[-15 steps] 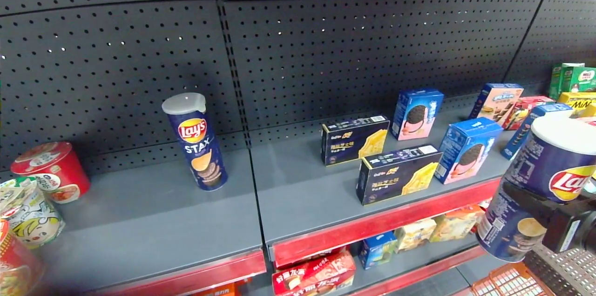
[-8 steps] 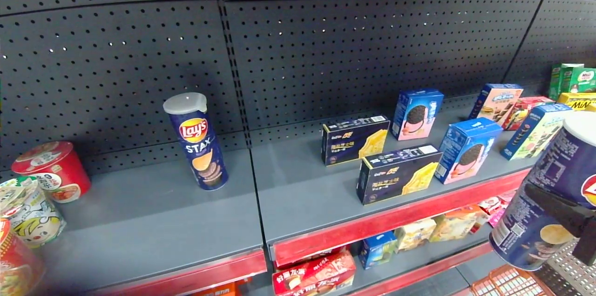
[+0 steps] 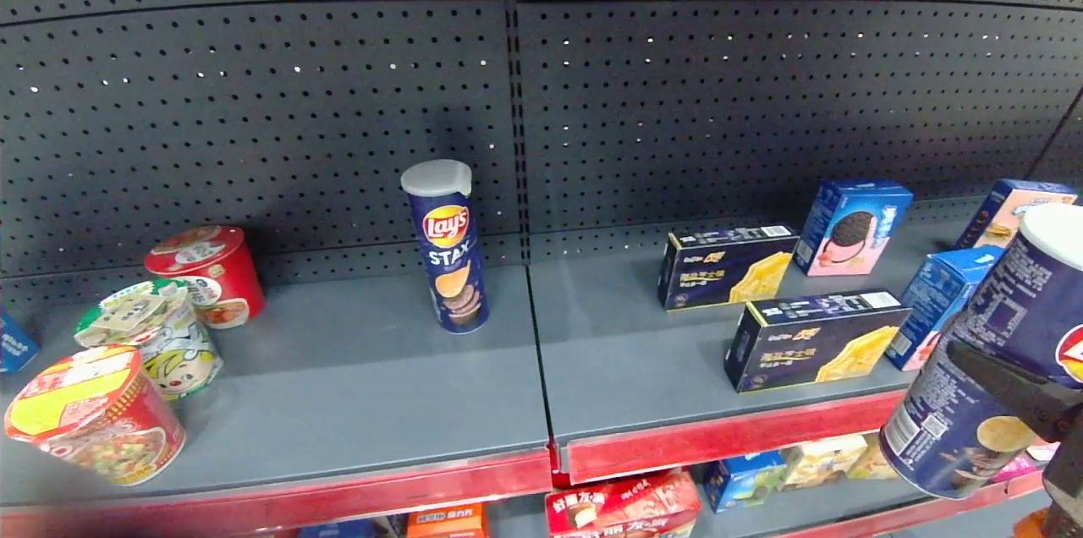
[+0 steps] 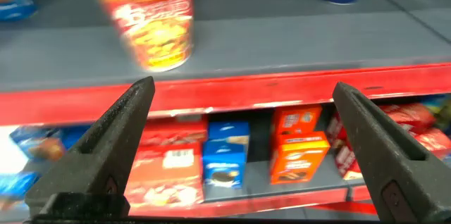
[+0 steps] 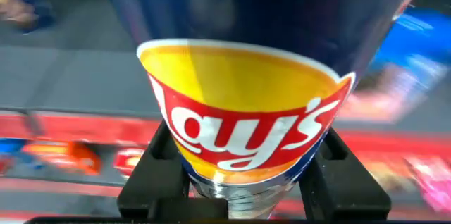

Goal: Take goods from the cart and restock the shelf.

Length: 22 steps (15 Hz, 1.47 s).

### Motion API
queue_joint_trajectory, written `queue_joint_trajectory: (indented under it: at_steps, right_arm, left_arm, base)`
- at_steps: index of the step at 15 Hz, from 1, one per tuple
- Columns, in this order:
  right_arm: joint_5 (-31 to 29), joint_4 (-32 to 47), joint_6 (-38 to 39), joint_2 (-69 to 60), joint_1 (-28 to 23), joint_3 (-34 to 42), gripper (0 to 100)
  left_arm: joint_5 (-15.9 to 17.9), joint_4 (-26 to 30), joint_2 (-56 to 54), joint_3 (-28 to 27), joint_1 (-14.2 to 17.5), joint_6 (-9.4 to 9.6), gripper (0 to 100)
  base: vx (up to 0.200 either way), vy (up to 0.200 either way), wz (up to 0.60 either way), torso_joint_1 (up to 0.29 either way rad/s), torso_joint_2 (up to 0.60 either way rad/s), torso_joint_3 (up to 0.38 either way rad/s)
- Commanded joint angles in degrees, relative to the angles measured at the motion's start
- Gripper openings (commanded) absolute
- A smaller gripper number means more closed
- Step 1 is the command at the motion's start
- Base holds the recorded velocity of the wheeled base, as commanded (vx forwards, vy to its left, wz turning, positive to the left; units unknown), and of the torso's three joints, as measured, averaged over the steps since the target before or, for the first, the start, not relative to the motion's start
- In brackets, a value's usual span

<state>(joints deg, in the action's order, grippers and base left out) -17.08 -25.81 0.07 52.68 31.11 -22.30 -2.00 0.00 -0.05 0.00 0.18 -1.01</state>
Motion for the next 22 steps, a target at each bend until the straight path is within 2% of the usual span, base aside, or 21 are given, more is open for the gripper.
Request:
queue_joint_trajectory:
  at_steps: [1, 5, 9, 16, 19, 22]
  right_arm:
    - [1.00, -0.03, 0.28, -1.08, 1.58, -0.03, 0]
    - [6.36, -0.38, 1.07, -0.73, 4.49, -0.47, 0]
    - [11.63, -0.82, 2.48, -0.38, 4.22, -1.35, 0]
    - [12.16, 1.29, 2.56, 0.15, 3.78, -3.46, 0]
    - [12.07, 1.90, 2.56, 0.15, 1.85, -3.28, 0]
    - [12.16, 1.99, 2.56, 0.15, 0.79, -3.28, 0]
  left_arm:
    - [-0.02, 0.00, 0.05, 0.00, -0.01, -0.04, 100]
    - [-0.02, 0.00, 0.05, 0.00, -0.01, -0.04, 100]
    - [-0.02, 0.00, 0.05, 0.00, -0.01, -0.04, 100]
    - [-0.02, 0.00, 0.05, 0.00, -0.01, -0.04, 100]
    - [0.07, 0.00, 0.05, 0.00, -0.01, -0.13, 100]
    - [0.33, 0.00, 0.05, 0.00, -0.01, 0.22, 100]
  base:
    - [0.000, 0.000, 0.00, 0.000, 0.00, 0.000]
    - [0.000, 0.000, 0.00, 0.000, 0.00, 0.000]
    - [0.000, 0.000, 0.00, 0.000, 0.00, 0.000]
    - [0.000, 0.000, 0.00, 0.000, 0.00, 0.000]
    - [0.000, 0.000, 0.00, 0.000, 0.00, 0.000]
    - [0.000, 0.200, 0.00, -0.002, 0.00, 0.002]
